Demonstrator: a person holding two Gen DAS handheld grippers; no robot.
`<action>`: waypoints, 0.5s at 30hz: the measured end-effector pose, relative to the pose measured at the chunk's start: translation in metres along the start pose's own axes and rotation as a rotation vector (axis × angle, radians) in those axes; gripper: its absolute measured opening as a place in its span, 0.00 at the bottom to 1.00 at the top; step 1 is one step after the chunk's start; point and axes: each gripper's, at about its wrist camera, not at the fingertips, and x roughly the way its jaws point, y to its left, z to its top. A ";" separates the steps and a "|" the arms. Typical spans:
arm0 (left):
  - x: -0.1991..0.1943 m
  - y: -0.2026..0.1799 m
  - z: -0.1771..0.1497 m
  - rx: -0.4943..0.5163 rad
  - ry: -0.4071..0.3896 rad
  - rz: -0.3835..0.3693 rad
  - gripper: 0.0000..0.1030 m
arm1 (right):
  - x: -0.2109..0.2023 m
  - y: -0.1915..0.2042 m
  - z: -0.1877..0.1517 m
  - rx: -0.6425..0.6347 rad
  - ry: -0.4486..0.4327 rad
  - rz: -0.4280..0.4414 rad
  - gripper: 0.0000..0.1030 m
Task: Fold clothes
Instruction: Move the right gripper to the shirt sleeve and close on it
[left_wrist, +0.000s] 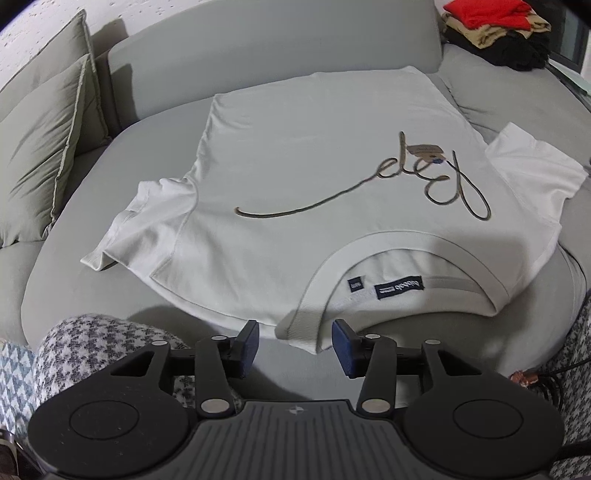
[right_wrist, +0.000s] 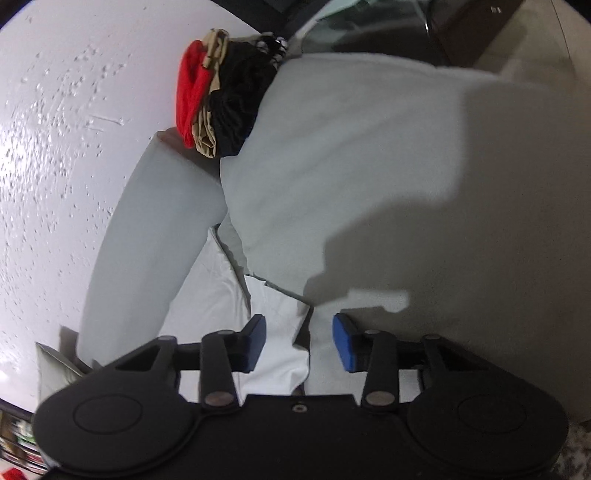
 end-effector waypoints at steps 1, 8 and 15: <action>0.001 -0.002 0.000 0.008 0.004 -0.001 0.44 | 0.003 -0.001 0.001 0.007 0.007 0.005 0.34; -0.001 -0.007 -0.001 0.020 0.001 -0.011 0.47 | 0.027 0.002 0.009 0.017 0.040 -0.018 0.15; 0.001 0.005 -0.005 -0.032 0.014 -0.030 0.47 | 0.028 0.026 0.004 -0.123 -0.073 -0.046 0.02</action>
